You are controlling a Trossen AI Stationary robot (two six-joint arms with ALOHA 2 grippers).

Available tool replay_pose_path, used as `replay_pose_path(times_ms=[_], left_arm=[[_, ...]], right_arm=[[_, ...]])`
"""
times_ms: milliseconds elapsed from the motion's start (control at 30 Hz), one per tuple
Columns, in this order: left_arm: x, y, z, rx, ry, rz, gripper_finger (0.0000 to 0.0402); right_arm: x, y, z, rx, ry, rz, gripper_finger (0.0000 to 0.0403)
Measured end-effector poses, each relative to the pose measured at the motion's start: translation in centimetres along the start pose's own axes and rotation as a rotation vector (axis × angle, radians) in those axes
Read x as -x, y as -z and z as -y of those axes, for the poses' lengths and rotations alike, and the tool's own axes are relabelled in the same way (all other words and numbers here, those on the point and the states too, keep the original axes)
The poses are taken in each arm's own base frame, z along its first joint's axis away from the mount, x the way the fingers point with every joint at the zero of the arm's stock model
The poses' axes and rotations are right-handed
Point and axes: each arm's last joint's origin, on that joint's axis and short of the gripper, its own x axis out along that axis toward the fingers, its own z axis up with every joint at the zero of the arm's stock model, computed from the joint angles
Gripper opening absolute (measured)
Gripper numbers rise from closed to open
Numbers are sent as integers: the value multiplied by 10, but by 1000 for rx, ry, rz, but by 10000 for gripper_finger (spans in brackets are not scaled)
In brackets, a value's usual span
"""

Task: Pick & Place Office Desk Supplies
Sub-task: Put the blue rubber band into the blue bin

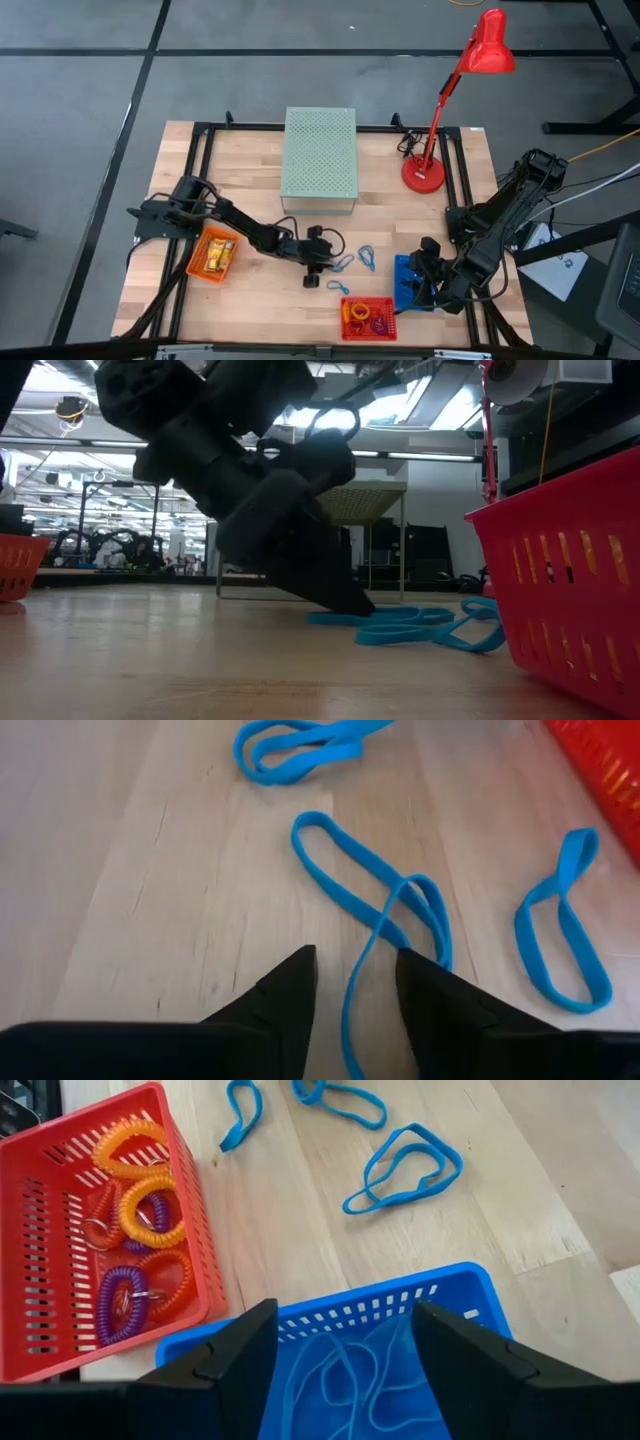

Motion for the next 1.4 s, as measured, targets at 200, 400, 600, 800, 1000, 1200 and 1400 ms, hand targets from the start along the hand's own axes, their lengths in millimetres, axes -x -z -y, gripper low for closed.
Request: replay_pose_path(times_ms=[200, 400, 600, 800, 1000, 1200, 1400], left_arm=[[-1, -5, 2, -67, 15, 4, 33], [8, -17, -1, -84, 76, 24, 7], [39, -49, 0, -137, 96, 129, 2], [68, -73, 0, -181, 103, 222, 3], [74, -84, -4, -189, 134, 303, 4], [76, -95, -18, -146, 173, 392, 2], [65, -107, -24, -148, 197, 434, 4]], right_arm=[[0, 0, 0, 1, 0, 0, 233], [0, 0, 0, 4, -2, -3, 233], [0, 0, 0, 11, -2, -3, 233], [4, -4, -6, 94, 3, 136, 233], [34, -24, -31, 181, 49, 504, 233], [63, -44, -51, 248, 35, 592, 234], [73, -48, -61, 317, -25, 601, 233]])
